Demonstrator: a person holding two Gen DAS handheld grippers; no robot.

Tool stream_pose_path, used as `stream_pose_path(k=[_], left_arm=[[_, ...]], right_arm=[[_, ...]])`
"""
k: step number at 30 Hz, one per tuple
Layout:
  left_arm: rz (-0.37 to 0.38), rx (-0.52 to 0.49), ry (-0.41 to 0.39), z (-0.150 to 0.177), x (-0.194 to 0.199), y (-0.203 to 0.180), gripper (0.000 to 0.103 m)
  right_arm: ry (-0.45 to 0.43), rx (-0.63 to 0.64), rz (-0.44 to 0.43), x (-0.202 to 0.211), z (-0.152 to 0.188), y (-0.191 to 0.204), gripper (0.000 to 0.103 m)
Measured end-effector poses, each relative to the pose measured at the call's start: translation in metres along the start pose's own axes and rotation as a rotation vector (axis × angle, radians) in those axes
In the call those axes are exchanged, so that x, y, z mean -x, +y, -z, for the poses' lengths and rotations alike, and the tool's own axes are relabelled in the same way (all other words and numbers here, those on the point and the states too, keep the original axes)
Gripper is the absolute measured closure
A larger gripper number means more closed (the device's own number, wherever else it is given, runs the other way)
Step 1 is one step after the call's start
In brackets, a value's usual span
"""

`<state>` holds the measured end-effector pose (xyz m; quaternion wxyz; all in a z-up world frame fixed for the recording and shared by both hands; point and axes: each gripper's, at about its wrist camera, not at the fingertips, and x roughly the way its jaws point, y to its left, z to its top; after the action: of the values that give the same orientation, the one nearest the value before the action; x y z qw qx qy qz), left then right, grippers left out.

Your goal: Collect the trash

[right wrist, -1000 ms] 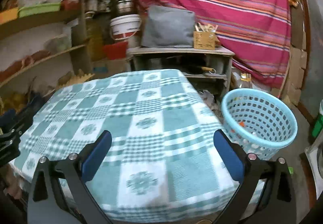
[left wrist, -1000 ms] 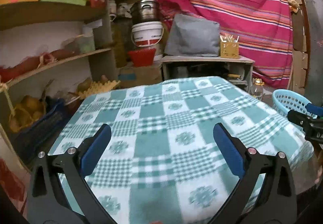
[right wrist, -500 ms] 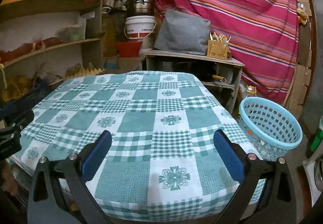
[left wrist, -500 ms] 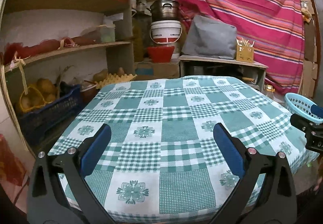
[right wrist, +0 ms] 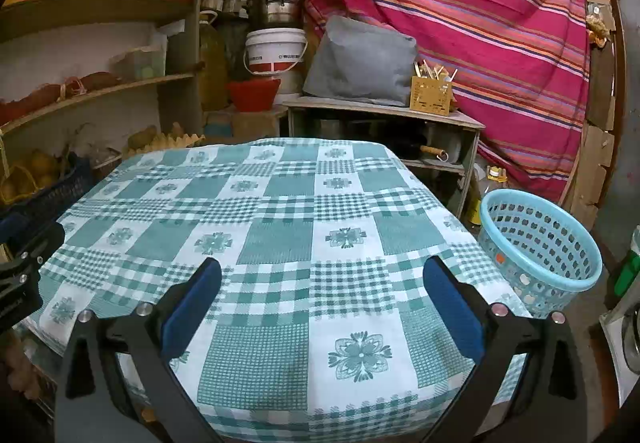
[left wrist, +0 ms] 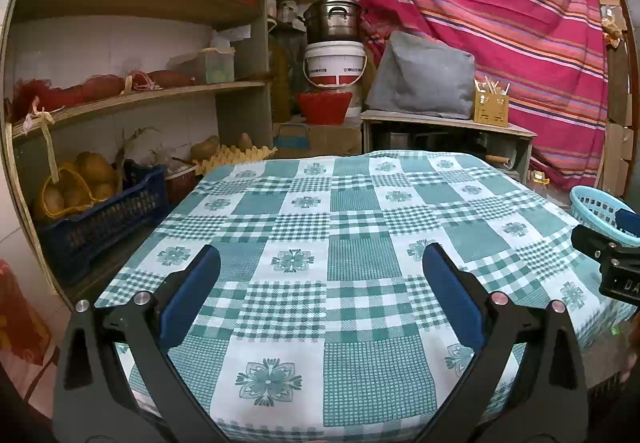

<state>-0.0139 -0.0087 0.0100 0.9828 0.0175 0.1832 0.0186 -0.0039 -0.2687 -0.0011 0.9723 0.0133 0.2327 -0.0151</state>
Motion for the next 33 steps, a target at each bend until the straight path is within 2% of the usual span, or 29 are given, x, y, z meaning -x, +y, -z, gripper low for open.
stream_pose_path(k=[8, 21, 33], left_arm=[[-0.007, 0.014, 0.022, 0.002, -0.006, 0.003, 0.005], [-0.023, 0.022, 0.032, 0.001, -0.01, 0.01, 0.005], [-0.013, 0.022, 0.017, -0.001, -0.005, 0.008, 0.005]], right_arm=[[-0.02, 0.035, 0.01, 0.001, 0.003, 0.012, 0.005], [-0.024, 0.035, -0.025, 0.0, 0.0, 0.022, 0.005], [-0.035, 0.033, -0.023, 0.002, -0.002, 0.024, 0.005]])
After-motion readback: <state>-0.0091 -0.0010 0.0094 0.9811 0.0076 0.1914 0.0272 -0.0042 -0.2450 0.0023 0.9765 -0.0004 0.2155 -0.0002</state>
